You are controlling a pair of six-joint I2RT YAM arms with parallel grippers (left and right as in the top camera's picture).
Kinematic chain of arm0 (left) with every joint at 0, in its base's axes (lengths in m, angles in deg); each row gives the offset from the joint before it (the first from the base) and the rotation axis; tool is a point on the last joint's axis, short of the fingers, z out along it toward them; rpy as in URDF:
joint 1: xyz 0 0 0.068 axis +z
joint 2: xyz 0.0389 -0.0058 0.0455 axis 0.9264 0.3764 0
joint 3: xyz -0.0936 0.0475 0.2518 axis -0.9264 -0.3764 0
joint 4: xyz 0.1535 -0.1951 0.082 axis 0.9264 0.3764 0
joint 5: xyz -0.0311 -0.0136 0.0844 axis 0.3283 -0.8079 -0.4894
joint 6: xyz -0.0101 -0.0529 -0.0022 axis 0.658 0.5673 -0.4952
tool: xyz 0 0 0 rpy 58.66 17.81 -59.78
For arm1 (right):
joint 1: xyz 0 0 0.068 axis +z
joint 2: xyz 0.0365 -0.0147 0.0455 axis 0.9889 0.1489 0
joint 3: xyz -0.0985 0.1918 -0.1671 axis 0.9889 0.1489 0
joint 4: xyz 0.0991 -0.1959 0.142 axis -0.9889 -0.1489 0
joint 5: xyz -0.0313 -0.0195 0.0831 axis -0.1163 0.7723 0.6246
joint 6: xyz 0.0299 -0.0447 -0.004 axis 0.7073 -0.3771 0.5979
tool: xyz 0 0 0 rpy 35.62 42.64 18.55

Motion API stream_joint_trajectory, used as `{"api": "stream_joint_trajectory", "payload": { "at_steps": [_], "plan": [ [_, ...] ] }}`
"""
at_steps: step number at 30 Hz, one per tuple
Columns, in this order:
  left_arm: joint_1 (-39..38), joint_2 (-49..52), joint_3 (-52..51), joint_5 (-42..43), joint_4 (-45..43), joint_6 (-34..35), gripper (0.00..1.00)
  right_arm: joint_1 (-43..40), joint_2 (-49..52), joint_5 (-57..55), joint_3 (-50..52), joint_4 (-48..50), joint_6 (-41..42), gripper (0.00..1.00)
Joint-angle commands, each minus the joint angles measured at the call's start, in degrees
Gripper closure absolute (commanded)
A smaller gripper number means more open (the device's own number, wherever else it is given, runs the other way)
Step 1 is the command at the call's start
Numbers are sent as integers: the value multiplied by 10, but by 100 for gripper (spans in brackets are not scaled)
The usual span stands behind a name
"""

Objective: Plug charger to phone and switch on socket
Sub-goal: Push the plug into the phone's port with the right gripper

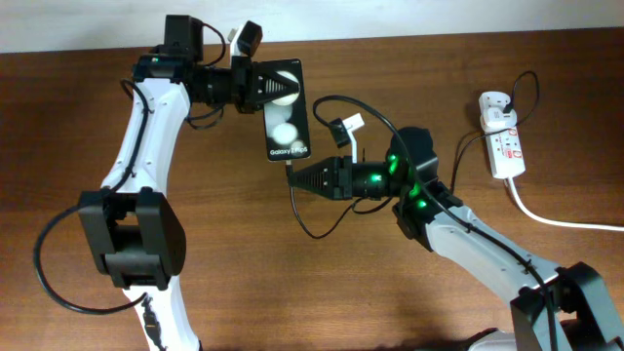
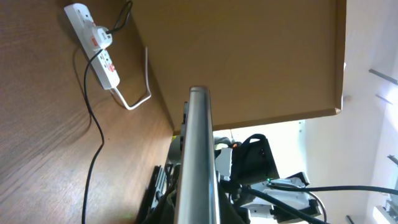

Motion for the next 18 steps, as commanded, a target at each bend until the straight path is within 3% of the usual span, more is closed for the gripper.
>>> {"api": "stream_joint_trajectory", "payload": {
  "at_steps": [1,18],
  "plan": [
    [0,-1,6,15,0,-10,100,-18,4,-6,4,4,1,96],
    [-26,-1,6,-19,5,-10,100,-19,4,-33,4,5,2,96]
  ]
}}
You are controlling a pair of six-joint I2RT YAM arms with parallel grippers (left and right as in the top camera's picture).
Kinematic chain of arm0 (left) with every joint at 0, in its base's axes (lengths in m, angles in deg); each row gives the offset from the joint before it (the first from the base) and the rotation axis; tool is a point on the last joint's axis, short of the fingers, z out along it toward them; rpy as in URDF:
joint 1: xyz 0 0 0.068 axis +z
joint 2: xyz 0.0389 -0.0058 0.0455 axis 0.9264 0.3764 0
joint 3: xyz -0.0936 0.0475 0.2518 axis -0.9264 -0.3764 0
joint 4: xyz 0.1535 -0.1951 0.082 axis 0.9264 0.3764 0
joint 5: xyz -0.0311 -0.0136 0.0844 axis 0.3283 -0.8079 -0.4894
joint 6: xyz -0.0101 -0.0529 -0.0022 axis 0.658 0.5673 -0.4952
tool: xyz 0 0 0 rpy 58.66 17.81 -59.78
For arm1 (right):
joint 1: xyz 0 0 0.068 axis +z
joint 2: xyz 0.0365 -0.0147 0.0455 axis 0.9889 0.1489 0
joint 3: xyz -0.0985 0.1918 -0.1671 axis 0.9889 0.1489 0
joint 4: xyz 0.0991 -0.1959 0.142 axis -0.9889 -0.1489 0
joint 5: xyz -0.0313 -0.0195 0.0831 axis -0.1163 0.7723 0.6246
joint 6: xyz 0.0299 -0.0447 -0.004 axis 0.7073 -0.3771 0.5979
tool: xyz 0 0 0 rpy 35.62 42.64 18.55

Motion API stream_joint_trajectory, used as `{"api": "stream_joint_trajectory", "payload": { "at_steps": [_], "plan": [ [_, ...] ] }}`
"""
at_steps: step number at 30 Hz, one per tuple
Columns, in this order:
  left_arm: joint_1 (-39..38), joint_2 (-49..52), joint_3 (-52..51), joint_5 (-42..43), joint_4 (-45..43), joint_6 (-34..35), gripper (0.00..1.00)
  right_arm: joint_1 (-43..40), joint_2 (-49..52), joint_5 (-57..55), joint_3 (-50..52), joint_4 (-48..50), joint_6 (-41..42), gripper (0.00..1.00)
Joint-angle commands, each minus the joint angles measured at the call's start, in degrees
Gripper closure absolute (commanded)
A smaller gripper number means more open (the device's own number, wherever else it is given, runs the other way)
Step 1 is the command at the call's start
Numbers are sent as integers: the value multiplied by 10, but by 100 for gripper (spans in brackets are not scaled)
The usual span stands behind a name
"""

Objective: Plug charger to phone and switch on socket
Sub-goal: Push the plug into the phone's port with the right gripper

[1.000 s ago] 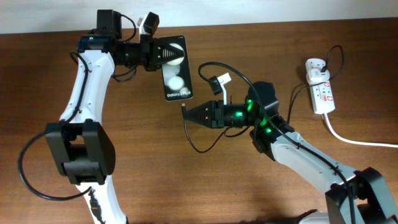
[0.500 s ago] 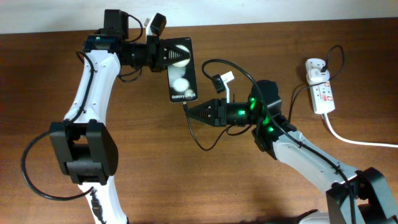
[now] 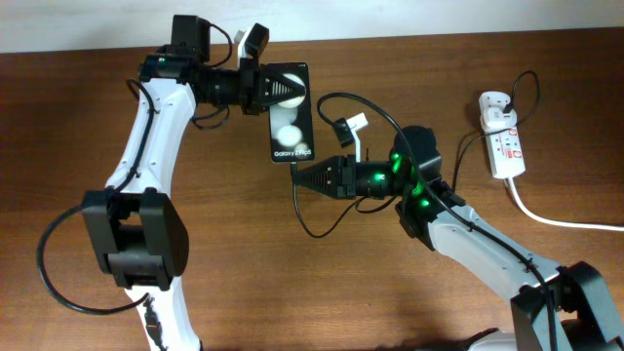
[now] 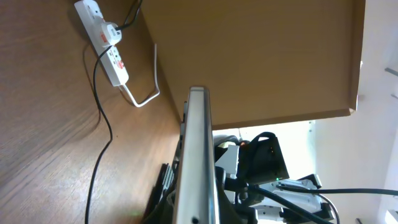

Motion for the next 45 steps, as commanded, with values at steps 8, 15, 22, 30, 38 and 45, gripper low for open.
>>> {"api": "stream_joint_trajectory", "payload": {
  "at_steps": [8,15,22,30,38,45],
  "plan": [
    [-23,-1,6,8,3,-10,100,-33,3,-37,1,18,7,96],
    [-21,-1,6,4,3,-10,100,-33,3,10,1,18,7,95],
    [14,-1,6,4,3,-9,100,-33,3,94,1,18,6,75],
    [28,1,6,-293,61,-10,100,-33,3,93,1,-8,-42,63],
    [28,68,-52,-392,78,-29,100,-33,3,-158,1,-390,-271,55],
    [28,146,-56,-407,69,-29,100,-33,3,-188,1,-398,-280,54]
  ]
}}
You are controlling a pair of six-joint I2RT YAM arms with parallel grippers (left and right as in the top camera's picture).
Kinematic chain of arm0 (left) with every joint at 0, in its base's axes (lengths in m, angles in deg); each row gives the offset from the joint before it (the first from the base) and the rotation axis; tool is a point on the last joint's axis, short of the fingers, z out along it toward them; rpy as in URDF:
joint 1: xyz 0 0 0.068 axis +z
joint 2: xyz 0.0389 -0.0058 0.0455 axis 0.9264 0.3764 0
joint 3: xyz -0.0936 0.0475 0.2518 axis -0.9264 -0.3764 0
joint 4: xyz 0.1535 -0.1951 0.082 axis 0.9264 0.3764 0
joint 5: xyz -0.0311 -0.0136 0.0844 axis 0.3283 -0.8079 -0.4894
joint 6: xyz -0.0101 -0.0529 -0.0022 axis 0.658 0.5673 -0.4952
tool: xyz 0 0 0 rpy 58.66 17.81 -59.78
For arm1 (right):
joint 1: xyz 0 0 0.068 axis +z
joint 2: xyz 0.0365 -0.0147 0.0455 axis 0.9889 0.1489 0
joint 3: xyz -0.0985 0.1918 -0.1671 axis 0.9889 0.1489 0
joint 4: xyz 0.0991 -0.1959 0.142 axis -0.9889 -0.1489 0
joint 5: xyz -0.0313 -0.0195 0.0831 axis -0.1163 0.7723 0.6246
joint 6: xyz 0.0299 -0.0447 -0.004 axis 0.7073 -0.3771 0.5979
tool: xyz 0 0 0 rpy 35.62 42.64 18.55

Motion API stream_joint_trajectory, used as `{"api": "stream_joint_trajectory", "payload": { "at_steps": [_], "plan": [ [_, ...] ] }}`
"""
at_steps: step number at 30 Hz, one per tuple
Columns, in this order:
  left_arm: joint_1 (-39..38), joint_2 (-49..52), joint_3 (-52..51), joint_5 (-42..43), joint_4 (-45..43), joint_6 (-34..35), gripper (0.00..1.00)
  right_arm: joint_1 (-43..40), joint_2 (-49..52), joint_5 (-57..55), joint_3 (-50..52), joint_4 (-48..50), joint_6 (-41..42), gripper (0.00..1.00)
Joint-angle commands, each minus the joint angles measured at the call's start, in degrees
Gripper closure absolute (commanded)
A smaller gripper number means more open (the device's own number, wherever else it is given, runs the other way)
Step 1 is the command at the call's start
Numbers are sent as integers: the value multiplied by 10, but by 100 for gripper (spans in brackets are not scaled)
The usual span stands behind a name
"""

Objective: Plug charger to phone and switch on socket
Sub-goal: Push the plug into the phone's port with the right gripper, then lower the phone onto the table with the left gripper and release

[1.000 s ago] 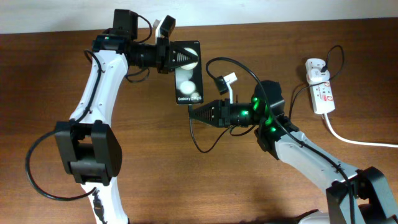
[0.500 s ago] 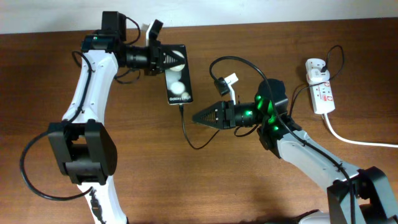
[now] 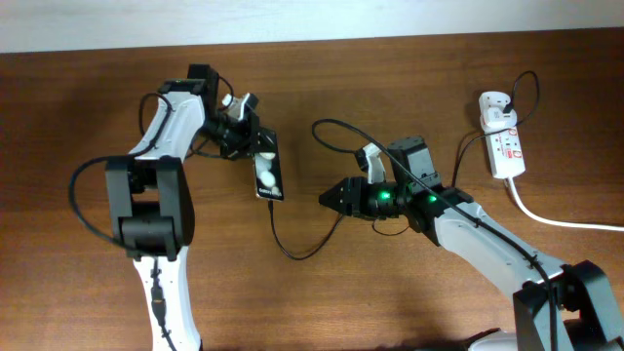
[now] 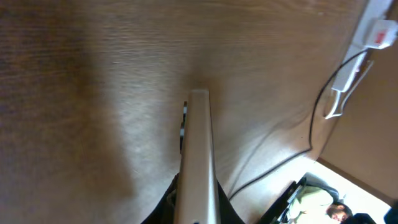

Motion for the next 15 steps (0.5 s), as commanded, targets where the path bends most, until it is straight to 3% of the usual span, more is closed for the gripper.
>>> {"api": "stream_joint_trajectory", "payload": {
  "at_steps": [1,8,13,15],
  "plan": [
    [3,16,-6,-28,-3,-9,100,-3,0,-13,3,1,-19,53],
    [-9,69,-7,-57,-7,-9,98,-3,0,-13,3,-3,-19,53],
    [-9,73,-7,-77,-7,-9,62,-3,0,-13,3,-5,-19,53],
    [-9,73,-7,-77,-6,-9,54,-3,0,-13,3,-5,-19,53]
  ]
}}
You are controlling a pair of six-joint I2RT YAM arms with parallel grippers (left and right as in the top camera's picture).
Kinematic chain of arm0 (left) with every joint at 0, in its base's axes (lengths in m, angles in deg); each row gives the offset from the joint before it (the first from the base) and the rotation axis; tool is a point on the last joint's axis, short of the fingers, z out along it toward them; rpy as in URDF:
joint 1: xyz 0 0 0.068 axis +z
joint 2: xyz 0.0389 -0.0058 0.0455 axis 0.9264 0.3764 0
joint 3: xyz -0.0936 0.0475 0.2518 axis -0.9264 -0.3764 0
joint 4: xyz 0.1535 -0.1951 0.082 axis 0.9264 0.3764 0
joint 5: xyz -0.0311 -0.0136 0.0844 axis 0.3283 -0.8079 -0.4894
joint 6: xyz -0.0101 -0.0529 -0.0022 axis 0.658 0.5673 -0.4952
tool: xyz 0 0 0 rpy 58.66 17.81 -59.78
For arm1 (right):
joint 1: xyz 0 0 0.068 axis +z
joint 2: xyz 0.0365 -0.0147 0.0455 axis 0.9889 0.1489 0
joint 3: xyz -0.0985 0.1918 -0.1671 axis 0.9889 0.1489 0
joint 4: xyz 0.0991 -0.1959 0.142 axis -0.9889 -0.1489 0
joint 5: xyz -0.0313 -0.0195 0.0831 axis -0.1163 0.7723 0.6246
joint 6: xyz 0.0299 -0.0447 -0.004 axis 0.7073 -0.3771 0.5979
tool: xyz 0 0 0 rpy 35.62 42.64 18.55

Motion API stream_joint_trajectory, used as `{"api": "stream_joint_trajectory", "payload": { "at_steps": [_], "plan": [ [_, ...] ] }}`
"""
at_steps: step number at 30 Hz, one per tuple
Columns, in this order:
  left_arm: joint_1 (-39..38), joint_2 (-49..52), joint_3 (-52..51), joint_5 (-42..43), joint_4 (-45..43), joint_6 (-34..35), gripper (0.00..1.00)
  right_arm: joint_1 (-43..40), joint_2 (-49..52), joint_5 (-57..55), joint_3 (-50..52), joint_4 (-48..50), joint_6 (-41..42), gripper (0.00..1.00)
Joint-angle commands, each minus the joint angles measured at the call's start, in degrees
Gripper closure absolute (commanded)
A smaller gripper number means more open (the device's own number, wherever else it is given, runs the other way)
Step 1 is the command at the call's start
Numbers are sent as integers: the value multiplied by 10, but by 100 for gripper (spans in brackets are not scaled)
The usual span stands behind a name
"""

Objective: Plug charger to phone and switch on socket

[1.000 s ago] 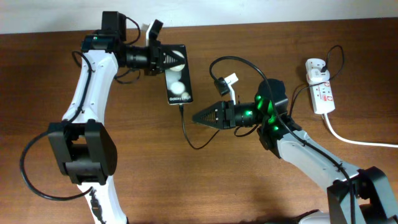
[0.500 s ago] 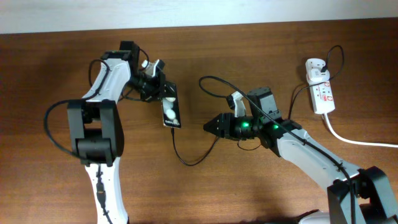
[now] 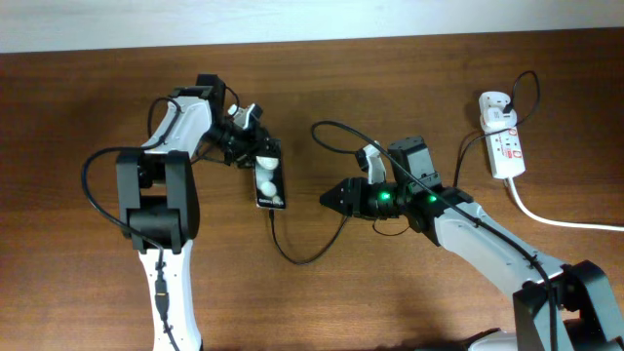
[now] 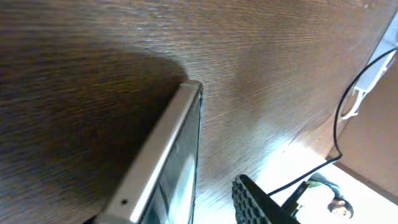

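The phone (image 3: 268, 182) lies on the table left of centre, with the black charger cable (image 3: 292, 255) running from its lower end. My left gripper (image 3: 253, 154) is at the phone's upper end and open. In the left wrist view the phone's edge (image 4: 163, 155) shows close up, and one finger (image 4: 261, 202) stands clear of it. My right gripper (image 3: 330, 197) points left, a short way right of the phone; its jaws merge into one dark wedge. The white socket strip (image 3: 504, 136) lies at the far right with a plug in it.
The cable loops across the table below the phone, passes under my right arm (image 3: 468, 234) and arcs up toward the strip. A white lead (image 3: 556, 220) leaves the strip toward the right edge. The back wall edge runs along the top.
The left gripper has opened, and a finger now stands apart from the phone. The phone has shifted slightly right and down on the table. The right arm has not moved.
At first my left gripper held the phone raised near the back while my right gripper held the cable's plug at its lower end. Later the phone was low at the left with the cable attached and the right gripper drawn back. Now the phone is released.
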Motion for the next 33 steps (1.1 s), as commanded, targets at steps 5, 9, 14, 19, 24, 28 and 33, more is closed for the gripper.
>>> {"api": "stream_joint_trajectory", "payload": {
  "at_steps": [5,9,14,19,24,28,33],
  "plan": [
    [-2,30,-11,-175,7,40,50,-3,0,-5,3,-4,-6,53],
    [-4,30,-11,-341,17,66,38,-3,0,-5,3,-4,-6,53],
    [-5,28,-10,-409,16,109,37,-3,0,-5,2,-27,-43,54],
    [8,-132,64,-423,25,106,38,-3,-57,-86,-12,-164,-118,54],
    [11,-325,78,-423,27,106,18,-31,-163,-242,-156,-379,-177,69],
    [11,-350,77,-423,29,107,1,-202,-168,-262,-320,-538,-210,96],
    [11,-350,77,-423,29,107,1,-442,-120,-217,-354,-542,-235,96]
  ]
}}
